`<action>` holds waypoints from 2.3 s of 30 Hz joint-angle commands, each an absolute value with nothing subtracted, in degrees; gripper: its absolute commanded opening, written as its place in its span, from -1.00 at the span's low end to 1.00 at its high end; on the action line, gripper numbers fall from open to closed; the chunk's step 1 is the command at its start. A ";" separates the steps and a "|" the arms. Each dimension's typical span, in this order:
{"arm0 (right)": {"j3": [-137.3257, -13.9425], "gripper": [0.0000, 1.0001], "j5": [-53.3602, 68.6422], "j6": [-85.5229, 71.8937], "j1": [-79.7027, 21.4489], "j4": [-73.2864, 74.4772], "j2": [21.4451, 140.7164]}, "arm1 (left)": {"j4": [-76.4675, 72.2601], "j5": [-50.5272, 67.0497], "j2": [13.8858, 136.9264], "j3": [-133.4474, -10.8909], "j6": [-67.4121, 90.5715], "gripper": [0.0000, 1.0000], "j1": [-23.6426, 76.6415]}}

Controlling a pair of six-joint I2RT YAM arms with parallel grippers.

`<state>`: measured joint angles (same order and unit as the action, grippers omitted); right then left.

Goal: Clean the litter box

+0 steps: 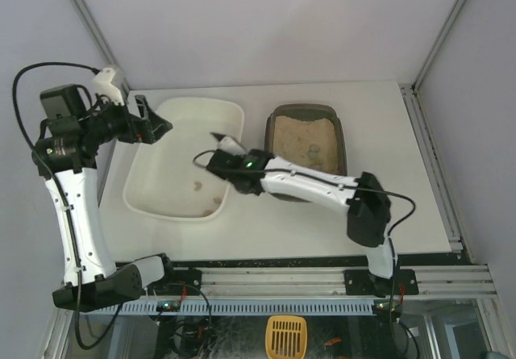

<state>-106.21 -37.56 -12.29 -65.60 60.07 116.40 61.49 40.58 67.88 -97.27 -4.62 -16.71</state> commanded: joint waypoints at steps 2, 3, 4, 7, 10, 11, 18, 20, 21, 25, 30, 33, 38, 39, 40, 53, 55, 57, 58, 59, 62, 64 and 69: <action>-99.75 -1.00 -28.02 -19.16 -54.83 62.72 100.07 | 51.48 37.12 68.40 -92.58 1.60 1.00 -7.38; -98.58 -1.00 -24.86 -20.24 -53.11 63.28 98.47 | 50.61 36.01 69.92 -92.71 2.53 0.99 -5.03; -97.08 -1.00 -21.37 -21.40 -51.10 63.64 96.75 | 50.14 33.75 70.81 -93.33 3.37 0.99 -2.16; -93.68 -1.00 -9.03 -27.15 -44.08 65.44 93.47 | 49.80 24.67 77.42 -96.86 6.01 1.00 6.47; -92.68 -1.00 -9.92 -31.72 -37.73 70.20 92.18 | 49.09 14.68 83.97 -100.85 17.53 0.99 13.16; -92.87 -1.00 -11.45 -32.65 -36.19 71.51 92.14 | 48.66 13.12 85.81 -101.73 20.52 0.99 14.60; -97.48 -1.00 -2.43 -32.89 -27.05 78.51 99.16 | 31.29 20.97 89.88 -93.24 46.36 0.99 17.24; -99.46 -1.00 0.74 -32.61 -25.41 80.67 101.99 | 29.51 20.57 91.11 -92.55 50.50 0.99 18.34; -100.21 -1.00 2.94 -32.47 -24.70 81.24 102.98 | 29.34 19.71 91.88 -92.65 51.74 0.99 18.95; -103.19 -1.00 9.82 -32.32 -22.01 83.35 106.82 | 29.62 17.55 94.90 -92.32 57.56 0.99 20.11; -106.24 -1.00 10.63 -33.00 -19.93 85.12 110.84 | 29.49 17.24 96.96 -90.81 63.31 0.99 20.12; -109.25 -1.00 8.91 -33.53 -19.58 86.50 114.08 | 27.61 19.66 97.35 -89.26 65.51 0.99 20.12; -113.42 -1.00 6.57 -34.05 -19.65 89.06 118.83 | 27.91 20.77 97.84 -88.45 64.85 0.99 20.07; -113.75 -1.00 6.30 -34.03 -19.67 89.27 119.51 | 27.88 20.57 97.68 -88.09 64.40 0.99 20.12; -113.80 -1.00 5.71 -34.04 -19.69 89.33 119.97 | 27.93 20.28 97.51 -87.69 63.83 0.99 20.10; -114.58 -1.00 4.38 -33.15 -18.39 88.10 125.07 | 26.88 14.63 90.24 -83.95 52.72 0.99 20.00; -114.91 -1.00 6.57 -32.72 -18.37 87.27 126.26 | 26.82 12.26 88.29 -82.98 49.73 0.99 19.92; -115.03 -1.00 8.21 -32.38 -18.37 86.18 127.31 | 26.83 10.39 86.18 -82.02 46.85 0.99 19.43; -115.05 -1.00 8.75 -32.32 -18.30 85.54 127.78 | 27.17 9.92 85.26 -81.73 45.57 0.99 18.91; -114.98 -1.00 9.68 -32.23 -18.28 84.87 128.23 | 27.76 9.93 84.90 -81.66 44.52 0.99 18.26; -114.32 -1.00 13.59 -32.15 -18.27 82.32 129.08 | 29.04 10.44 84.28 -81.21 42.24 0.99 15.41; -113.79 -1.00 16.33 -32.21 -18.40 80.57 129.47 | 29.04 10.54 83.40 -79.97 41.57 0.99 13.20; -111.90 -1.00 20.88 -32.47 -18.59 77.17 129.63 | 29.23 10.68 81.03 -76.98 39.22 0.99 8.20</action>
